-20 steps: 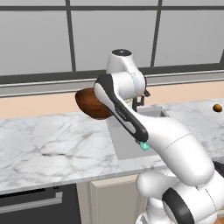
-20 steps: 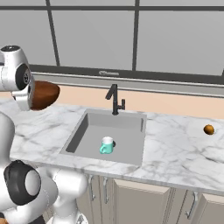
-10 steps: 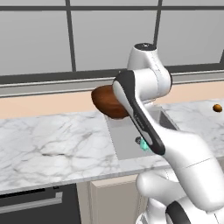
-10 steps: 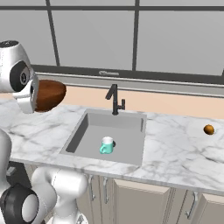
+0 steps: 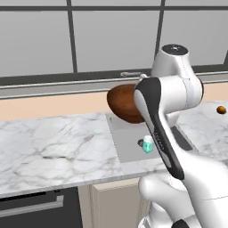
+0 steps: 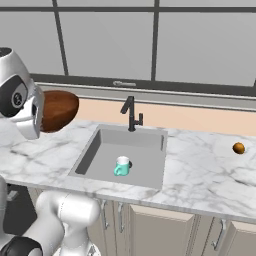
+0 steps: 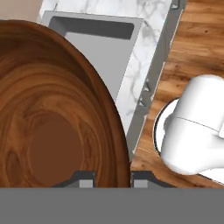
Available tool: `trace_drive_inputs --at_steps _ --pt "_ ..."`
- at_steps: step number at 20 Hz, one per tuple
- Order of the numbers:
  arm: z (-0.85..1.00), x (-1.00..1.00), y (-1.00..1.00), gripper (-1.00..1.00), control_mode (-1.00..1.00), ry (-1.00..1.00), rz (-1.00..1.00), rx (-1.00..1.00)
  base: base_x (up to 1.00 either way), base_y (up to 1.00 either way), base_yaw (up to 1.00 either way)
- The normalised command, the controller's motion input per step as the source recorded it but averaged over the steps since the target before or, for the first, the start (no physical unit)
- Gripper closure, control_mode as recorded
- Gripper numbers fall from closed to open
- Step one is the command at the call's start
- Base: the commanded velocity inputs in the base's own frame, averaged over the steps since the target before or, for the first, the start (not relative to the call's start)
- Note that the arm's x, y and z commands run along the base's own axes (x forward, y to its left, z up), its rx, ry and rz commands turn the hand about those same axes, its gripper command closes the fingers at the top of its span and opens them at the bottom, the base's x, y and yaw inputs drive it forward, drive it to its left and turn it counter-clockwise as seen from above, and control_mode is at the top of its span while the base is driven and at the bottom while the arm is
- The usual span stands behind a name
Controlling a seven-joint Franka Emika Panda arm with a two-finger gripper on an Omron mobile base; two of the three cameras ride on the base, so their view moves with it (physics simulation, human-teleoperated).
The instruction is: Pick the mug and place it in the sink. Pick the bowl and place it in the open cabinet and then close the cabinet.
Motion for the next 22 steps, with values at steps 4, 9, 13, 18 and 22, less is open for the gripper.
trace_drive_inputs --at_steps 4,9,13,18,22 --pt "0.31 -0.40 -0.56 1.00 -1.00 -0.07 -0.01 0.00 0.00 0.00 0.00" --pt "0.21 -0.09 -0.37 1.00 -1.00 0.00 -0.08 0.00 0.00 0.00 0.00" --pt "0.09 -0.08 -0.23 1.00 -1.00 0.00 -0.10 0.00 0.00 0.00 0.00" --pt "0.01 -0.05 -0.06 1.00 1.00 0.00 -0.02 0.00 -0.23 -0.35 -0.18" --pt "0.00 0.00 0.00 1.00 1.00 0.00 0.00 0.00 -0.25 -0.45 -0.69"
